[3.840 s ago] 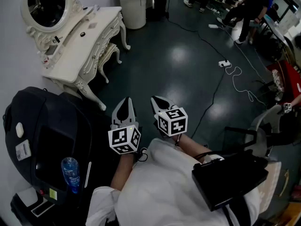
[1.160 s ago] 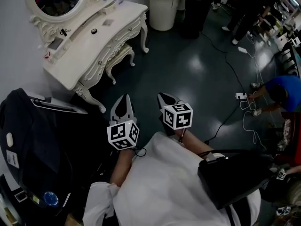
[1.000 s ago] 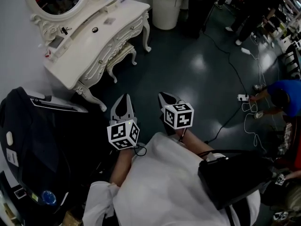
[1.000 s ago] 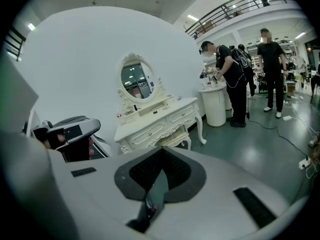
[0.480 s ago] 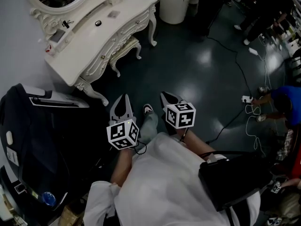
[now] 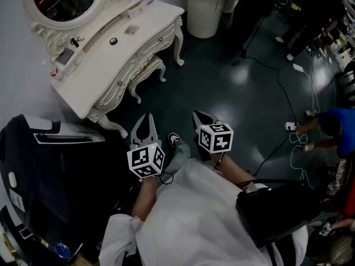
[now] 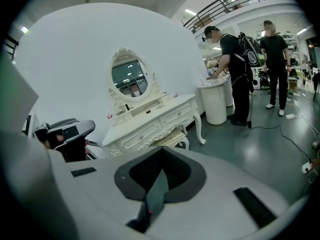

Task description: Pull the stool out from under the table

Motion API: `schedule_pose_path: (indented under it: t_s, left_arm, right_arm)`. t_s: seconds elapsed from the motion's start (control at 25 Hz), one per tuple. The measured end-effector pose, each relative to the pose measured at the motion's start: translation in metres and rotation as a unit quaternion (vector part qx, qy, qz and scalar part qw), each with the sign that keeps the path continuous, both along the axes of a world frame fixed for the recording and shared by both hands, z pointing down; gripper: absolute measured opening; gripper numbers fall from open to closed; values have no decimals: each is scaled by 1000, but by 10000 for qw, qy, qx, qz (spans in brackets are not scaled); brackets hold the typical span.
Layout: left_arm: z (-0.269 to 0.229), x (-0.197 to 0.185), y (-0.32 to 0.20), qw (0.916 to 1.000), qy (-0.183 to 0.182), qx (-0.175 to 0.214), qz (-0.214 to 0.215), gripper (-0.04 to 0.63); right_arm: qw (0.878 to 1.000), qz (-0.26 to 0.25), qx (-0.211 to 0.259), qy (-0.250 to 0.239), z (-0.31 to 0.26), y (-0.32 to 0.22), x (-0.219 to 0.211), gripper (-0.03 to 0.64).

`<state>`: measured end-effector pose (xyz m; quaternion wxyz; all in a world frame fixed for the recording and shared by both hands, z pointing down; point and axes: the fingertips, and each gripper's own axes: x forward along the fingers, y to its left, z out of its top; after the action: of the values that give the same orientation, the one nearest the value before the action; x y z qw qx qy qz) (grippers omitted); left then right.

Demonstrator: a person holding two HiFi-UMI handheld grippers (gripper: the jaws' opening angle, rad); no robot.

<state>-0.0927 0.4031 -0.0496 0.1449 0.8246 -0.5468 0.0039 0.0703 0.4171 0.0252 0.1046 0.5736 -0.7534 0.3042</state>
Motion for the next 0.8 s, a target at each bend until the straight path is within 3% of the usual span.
schedule_pose_path:
  t_s: [0.8]
  left_arm:
    - [-2,-20,-151,9988,57,-91,-469,9]
  right_arm:
    - [9981,-597,-17,157,-17,-170,-19,-2]
